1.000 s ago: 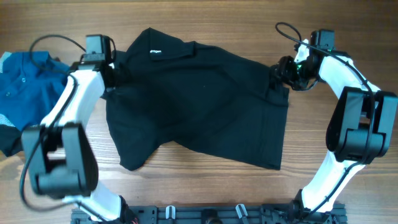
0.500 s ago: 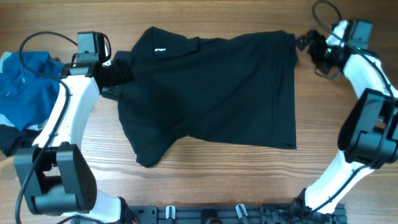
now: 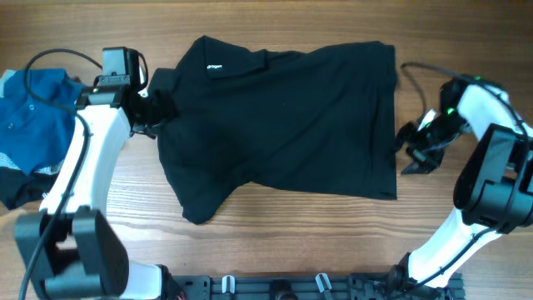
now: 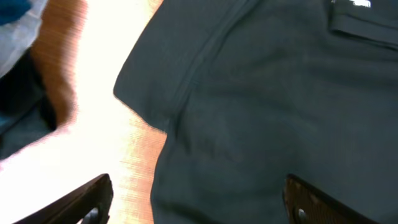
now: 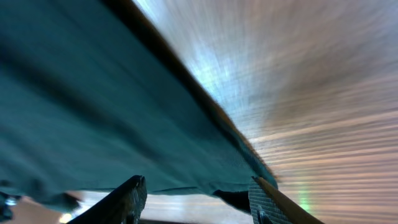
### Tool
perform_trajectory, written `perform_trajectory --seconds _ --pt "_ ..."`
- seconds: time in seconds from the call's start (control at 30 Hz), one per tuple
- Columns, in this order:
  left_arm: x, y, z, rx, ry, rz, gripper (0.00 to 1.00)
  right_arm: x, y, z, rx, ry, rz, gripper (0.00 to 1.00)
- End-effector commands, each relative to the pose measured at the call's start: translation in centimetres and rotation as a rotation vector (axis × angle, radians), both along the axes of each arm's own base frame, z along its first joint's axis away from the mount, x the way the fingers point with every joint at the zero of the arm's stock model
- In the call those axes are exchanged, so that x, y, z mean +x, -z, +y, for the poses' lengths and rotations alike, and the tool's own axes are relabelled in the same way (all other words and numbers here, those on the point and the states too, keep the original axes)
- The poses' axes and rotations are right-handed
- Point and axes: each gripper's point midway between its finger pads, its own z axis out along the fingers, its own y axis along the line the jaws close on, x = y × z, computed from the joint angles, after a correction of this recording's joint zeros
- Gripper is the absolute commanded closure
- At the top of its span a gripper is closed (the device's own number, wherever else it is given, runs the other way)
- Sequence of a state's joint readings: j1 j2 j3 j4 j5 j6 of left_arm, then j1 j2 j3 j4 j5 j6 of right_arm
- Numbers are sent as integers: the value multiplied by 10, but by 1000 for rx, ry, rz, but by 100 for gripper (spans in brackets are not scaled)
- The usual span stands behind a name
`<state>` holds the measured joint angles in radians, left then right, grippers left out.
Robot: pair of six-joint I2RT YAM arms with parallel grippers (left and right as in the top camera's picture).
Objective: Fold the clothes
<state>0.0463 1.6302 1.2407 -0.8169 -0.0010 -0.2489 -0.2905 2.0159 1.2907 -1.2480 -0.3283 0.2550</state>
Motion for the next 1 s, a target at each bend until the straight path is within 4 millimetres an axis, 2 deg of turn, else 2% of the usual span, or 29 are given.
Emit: perform_trajectory --seconds 0.0,0.1,0.13,0.17,0.23,0.27,0.3,0.33,0.37,0.43,0.47,0.53,0.57,0.6,0.63,0.67,0.8,0.83,0.87,0.9,0.93,0.97 --pt "-13 -28 -1 -6 9 -38 10 -38 16 10 -9 -61 85 37" --pt "-30 -23 3 -15 -21 26 9 -64 34 18 -1 -54 135 37" --pt "-35 -21 5 -16 -28 48 9 -69 39 20 2 -50 137 47" --pt "-38 -20 7 -18 -34 62 10 -70 42 21 6 -53 131 61" --pt "-44 -19 10 -20 -45 85 15 -66 38 20 2 -62 103 81" --pt "-47 -18 9 -20 -45 97 18 -58 29 18 -10 -60 62 91" --pt "-49 -17 9 -24 -56 107 19 -50 20 15 -25 -56 20 96" --pt "-52 -17 9 -27 -59 118 19 -42 6 10 -59 -32 -18 96" --pt "-56 -16 9 -27 -59 135 20 -32 -19 -7 -155 16 -74 96" --pt "-62 -14 8 -29 -59 163 20 -33 -61 -41 -342 121 -121 96" --pt "-65 -14 8 -29 -59 175 20 -36 -77 -49 -389 154 -154 96" --pt "-71 -13 7 -31 -60 198 20 -47 -103 -51 -430 210 -216 96" --pt "-71 -12 7 -31 -59 200 19 -54 -109 -50 -441 224 -209 96" --pt "-72 -12 7 -31 -59 201 19 -59 -112 -49 -440 223 -202 81" --pt "-72 -12 7 -31 -59 201 18 -61 -113 -48 -438 222 -198 52" --pt "-72 -12 7 -34 -58 201 18 -60 -113 -49 -439 223 -202 35" --pt "-74 -9 -12 -121 -27 211 18 -37 -113 -56 -461 236 -295 20" --pt "-80 -3 -16 -126 -17 233 16 -21 -115 -57 -447 214 -374 17" --pt "-87 4 -25 -156 0 261 17 -6 -118 -51 -397 160 -454 17" --pt "-98 14 -42 -220 30 299 17 11 -123 -38 -304 111 -551 17" --pt "-107 21 -54 -256 55 330 19 15 -125 -35 -288 107 -572 18" --pt "-126 36 -73 -288 100 390 23 21 -127 -36 -289 113 -598 17"
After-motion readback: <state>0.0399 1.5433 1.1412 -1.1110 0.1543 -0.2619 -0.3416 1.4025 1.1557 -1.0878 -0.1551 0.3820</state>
